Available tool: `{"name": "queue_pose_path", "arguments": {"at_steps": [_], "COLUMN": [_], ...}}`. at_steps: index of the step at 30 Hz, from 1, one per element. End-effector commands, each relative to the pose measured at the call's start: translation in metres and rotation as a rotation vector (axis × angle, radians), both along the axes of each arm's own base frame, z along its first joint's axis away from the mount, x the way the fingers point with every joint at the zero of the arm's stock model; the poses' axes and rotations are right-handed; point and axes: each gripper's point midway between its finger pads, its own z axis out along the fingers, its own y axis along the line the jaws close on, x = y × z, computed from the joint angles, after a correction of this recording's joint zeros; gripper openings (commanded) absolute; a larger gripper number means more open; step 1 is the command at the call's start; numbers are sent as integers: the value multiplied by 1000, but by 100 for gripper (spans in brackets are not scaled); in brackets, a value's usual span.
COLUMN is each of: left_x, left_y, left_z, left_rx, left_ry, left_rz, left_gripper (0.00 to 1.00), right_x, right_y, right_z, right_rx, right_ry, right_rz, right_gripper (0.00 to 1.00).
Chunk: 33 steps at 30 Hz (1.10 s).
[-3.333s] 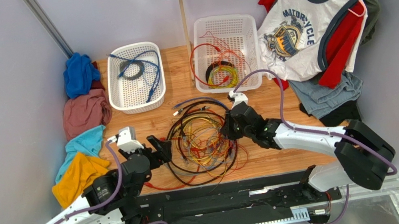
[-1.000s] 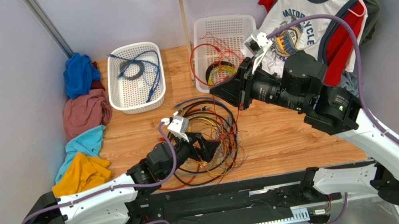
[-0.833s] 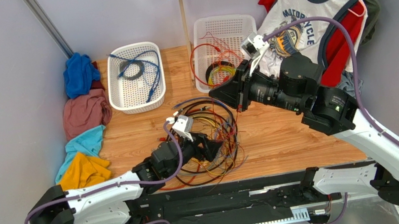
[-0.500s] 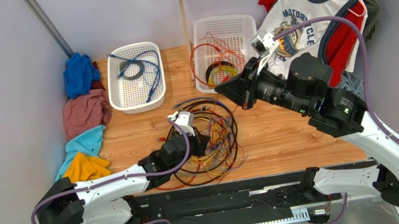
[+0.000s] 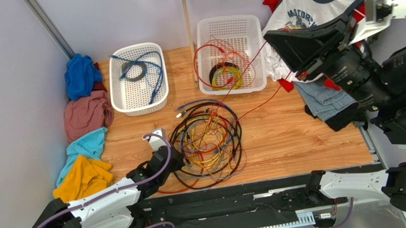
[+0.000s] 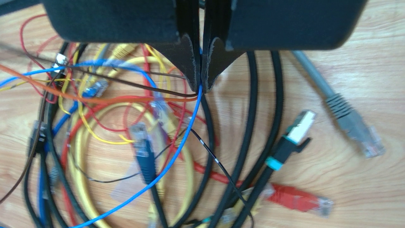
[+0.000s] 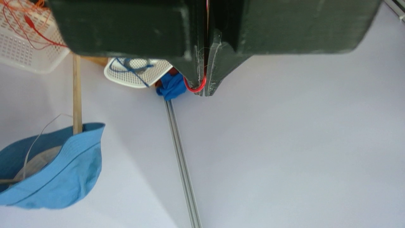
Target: Untangle the cables
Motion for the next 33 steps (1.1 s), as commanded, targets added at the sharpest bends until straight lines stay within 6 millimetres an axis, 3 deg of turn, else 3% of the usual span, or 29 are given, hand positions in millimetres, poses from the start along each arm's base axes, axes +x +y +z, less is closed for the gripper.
{"name": "queue_pose_path", "arguments": {"at_steps": [1, 8, 11, 14, 15, 16, 17, 18, 19, 20, 21, 22, 25, 27, 29, 32, 33], "left_x": [1, -1, 1, 5, 9, 10, 10, 12, 13, 13, 13, 13, 6, 1, -7, -18, -19], "left_y": [20, 25, 25, 16, 12, 9, 9, 8, 10, 15, 18, 22, 30, 33, 22, 0, -8], "left_z": [-18, -49, -51, -35, -21, -12, -2, 22, 34, 47, 75, 89, 150, 180, 210, 241, 239], "left_rx": [55, 92, 84, 71, 47, 40, 48, 7, -8, -3, -57, -71, -146, -180, -230, -313, -316], "left_ry": [59, 162, 172, 133, 96, 75, 53, -9, -42, -75, -157, -199, -358, -449, -530, -610, -600], "left_rz": [80, 92, 92, 40, 20, 3, -23, -26, -25, -20, -14, -7, -33, -63, -148, -281, -313], "left_gripper": [0, 0, 0, 0, 0, 20, 33, 43, 61, 70, 82, 99, 99, 99, 99, 99, 99], "right_x": [-5, -27, -24, -18, -17, -12, -11, -9, -4, -2, 0, 2, 11, 17, 23, 28, 29], "right_y": [-16, -52, -49, -45, -44, -38, -37, -36, -31, -30, -30, -27, -15, -6, 6, 20, 24], "right_z": [36, 65, 59, 46, 42, 34, 31, 27, 19, 15, 14, 11, -3, -15, -25, -35, -38], "right_rx": [85, 168, 136, 115, 113, 94, 89, 80, 64, 56, 54, 47, 14, -8, -32, -49, -51], "right_ry": [-92, -184, -165, -141, -136, -124, -117, -108, -94, -90, -88, -83, -56, -34, -15, 12, 21], "right_rz": [-40, -75, -76, -86, -90, -88, -90, -96, -101, -108, -113, -113, -110, -103, -90, -64, -53], "right_gripper": [0, 0, 0, 0, 0, 0, 0, 0, 0, 0, 0, 0, 0, 0, 0, 0, 0]}}
